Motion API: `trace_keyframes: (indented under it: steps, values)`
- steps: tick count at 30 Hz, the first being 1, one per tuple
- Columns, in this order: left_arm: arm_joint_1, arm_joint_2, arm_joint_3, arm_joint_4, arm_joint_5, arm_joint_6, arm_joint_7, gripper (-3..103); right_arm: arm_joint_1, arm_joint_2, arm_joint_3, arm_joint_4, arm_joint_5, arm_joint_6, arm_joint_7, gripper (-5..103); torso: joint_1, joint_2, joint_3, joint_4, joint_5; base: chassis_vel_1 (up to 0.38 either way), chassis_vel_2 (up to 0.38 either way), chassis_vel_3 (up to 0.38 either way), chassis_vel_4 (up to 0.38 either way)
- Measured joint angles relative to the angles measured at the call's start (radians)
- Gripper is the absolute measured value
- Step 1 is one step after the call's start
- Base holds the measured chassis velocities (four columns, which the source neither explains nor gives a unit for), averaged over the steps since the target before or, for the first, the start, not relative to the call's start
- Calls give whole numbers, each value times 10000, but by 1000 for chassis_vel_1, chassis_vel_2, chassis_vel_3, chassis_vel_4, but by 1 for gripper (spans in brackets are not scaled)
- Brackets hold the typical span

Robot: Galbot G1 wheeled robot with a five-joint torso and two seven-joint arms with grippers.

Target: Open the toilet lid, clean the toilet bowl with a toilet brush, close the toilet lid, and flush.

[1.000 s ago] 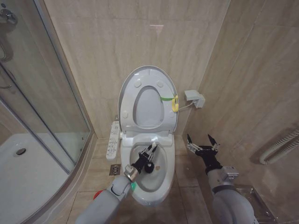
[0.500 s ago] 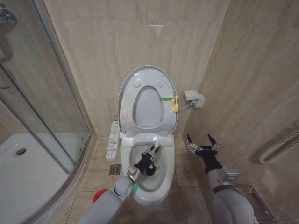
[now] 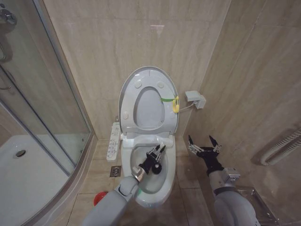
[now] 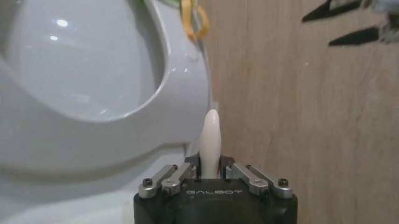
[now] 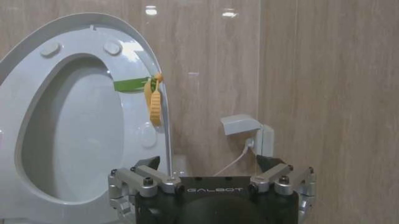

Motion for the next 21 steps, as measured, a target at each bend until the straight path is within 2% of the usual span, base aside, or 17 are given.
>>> trace_keyframes:
  steps: [4,9,15,21]
  values:
    - [-209,186,-29,246,28,-40,4,20,0,0,0,1,0,0,0,100,0,-1,1,0,0,0,0,0,0]
    - [-465,400,-43,-133,45,12,-5,20,0,0,0,0,0,0,0,100,0,-1,0,2,1,0,0,0,0]
    - [-477,-58,408,-461,71,62,-18,20,0,0,0,0,0,0,0,100,0,-1,0,-3,2,0,0,0,0]
    - [-483,-410,543,332,18,-33,112,20,0,0,0,0,-1,0,0,100,0,-1,0,0,0,0,0,0,0]
